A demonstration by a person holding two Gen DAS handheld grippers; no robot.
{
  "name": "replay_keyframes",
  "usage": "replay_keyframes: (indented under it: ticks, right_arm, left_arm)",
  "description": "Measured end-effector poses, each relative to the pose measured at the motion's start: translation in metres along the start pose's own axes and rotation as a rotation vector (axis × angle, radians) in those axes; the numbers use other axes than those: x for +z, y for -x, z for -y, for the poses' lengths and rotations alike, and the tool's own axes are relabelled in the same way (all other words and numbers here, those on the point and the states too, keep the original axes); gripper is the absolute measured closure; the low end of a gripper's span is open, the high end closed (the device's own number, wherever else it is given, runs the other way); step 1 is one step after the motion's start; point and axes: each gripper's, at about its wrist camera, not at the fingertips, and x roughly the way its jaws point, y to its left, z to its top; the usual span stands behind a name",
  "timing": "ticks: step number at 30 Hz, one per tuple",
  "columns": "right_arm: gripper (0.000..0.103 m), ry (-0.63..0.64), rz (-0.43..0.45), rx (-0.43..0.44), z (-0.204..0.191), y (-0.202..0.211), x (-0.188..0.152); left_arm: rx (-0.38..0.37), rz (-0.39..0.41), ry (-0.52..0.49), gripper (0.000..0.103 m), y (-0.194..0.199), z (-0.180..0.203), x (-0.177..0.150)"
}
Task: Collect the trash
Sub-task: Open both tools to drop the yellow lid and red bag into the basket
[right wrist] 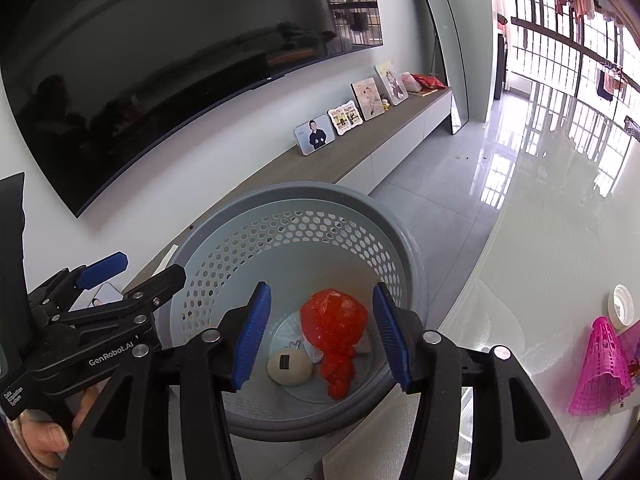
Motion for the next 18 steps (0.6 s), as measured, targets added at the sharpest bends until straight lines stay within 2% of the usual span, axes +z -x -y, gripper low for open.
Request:
replay_keyframes:
  ticks: [18]
  right_arm:
    - [0.050, 0.009, 0.030, -0.020, -0.003, 0.009, -0.005]
  left_arm:
    - [0.024, 0.022, -0.001, 0.015, 0.014, -0.001, -0.003]
